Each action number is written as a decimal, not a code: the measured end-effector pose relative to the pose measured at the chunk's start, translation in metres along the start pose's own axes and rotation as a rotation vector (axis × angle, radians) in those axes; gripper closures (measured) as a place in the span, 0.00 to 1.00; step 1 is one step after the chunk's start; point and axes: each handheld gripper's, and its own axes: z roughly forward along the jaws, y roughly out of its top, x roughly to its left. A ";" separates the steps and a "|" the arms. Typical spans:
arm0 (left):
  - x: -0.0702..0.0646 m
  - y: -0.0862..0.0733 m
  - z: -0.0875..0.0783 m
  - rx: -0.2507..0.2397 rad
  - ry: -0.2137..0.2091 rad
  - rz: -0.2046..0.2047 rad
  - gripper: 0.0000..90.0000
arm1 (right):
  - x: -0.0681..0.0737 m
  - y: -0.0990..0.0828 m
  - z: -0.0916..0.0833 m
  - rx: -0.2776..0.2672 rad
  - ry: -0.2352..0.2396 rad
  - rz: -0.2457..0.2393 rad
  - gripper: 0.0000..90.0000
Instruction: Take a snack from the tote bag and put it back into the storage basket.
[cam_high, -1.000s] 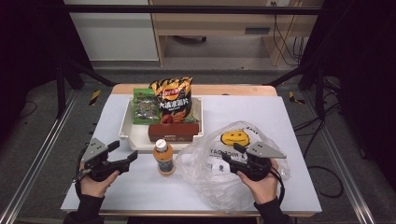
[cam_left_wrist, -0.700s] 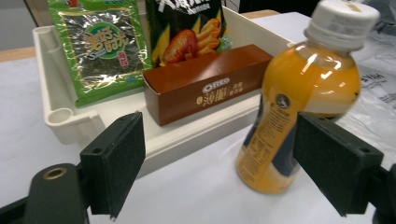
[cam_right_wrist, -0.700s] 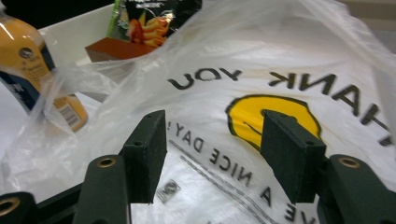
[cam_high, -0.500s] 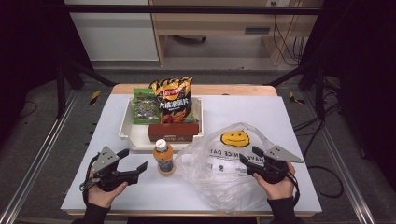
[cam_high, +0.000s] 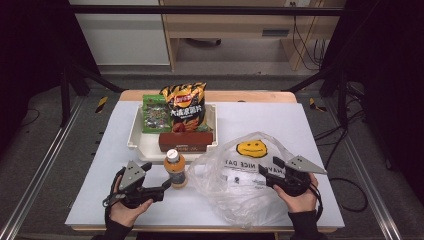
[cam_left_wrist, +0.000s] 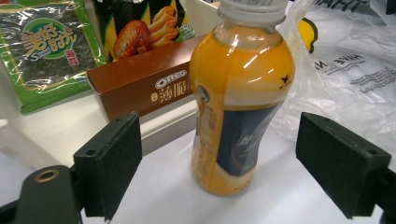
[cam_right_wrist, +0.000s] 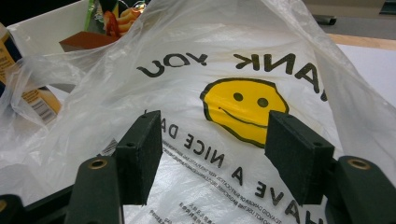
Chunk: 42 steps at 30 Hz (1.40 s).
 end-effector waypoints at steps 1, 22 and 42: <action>-0.001 0.001 0.002 0.001 0.004 0.004 0.16 | -0.001 0.000 0.000 0.001 -0.001 0.000 0.41; -0.012 0.019 0.037 0.007 0.009 -0.017 0.24 | -0.006 0.000 -0.002 0.008 -0.004 0.016 0.35; -0.012 0.022 0.031 0.000 0.051 -0.053 0.34 | -0.006 0.001 -0.005 0.016 -0.004 0.015 0.30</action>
